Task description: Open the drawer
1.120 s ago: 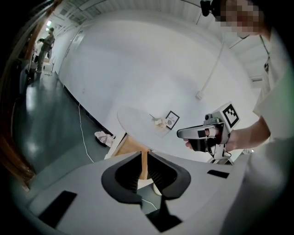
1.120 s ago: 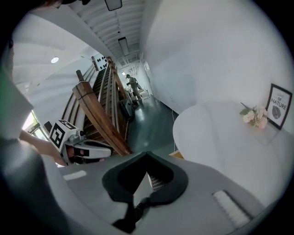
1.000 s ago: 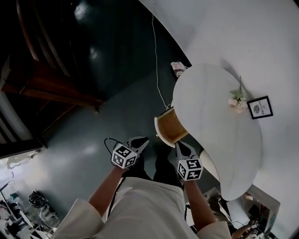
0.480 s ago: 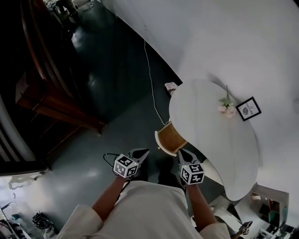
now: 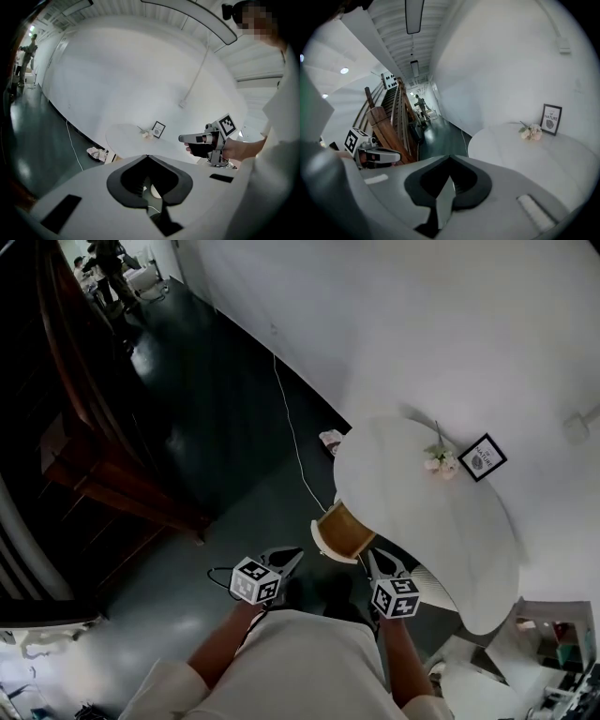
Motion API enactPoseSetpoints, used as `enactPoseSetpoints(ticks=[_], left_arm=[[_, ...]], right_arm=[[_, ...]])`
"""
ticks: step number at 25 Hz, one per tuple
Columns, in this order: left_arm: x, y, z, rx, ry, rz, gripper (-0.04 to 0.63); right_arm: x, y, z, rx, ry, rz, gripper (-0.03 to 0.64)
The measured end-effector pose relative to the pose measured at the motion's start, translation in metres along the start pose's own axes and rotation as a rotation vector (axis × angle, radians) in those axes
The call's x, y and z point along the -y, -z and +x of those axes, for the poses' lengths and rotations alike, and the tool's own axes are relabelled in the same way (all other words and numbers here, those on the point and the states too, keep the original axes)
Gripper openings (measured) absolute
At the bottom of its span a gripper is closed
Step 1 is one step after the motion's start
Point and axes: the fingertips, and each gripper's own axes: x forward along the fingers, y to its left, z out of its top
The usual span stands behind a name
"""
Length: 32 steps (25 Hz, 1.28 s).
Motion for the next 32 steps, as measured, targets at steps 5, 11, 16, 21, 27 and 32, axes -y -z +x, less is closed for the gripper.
enactPoseSetpoints(ticks=[5, 11, 16, 21, 27, 32], left_arm=[[0.012, -0.016, -0.012, 0.037, 0.036, 0.068, 0.008], [0.031, -0.030, -0.017, 0.078, 0.086, 0.124, 0.008], [0.050, -0.039, -0.015, 0.082, 0.133, 0.165, 0.008], [0.069, -0.049, -0.012, 0.111, 0.124, 0.209, 0.008], [0.093, -0.062, -0.009, 0.134, 0.103, 0.217, 0.008], [0.111, -0.077, -0.005, 0.162, 0.070, 0.219, 0.008]], right_arm=[[-0.004, -0.004, -0.021, 0.044, 0.057, 0.010, 0.011], [-0.006, -0.008, -0.055, 0.106, 0.124, 0.002, 0.011], [-0.009, -0.013, -0.080, 0.140, 0.160, -0.031, 0.011], [-0.004, -0.018, -0.105, 0.165, 0.161, -0.057, 0.011], [0.013, -0.023, -0.121, 0.183, 0.131, -0.068, 0.011], [0.028, -0.035, -0.134, 0.196, 0.098, -0.086, 0.011]])
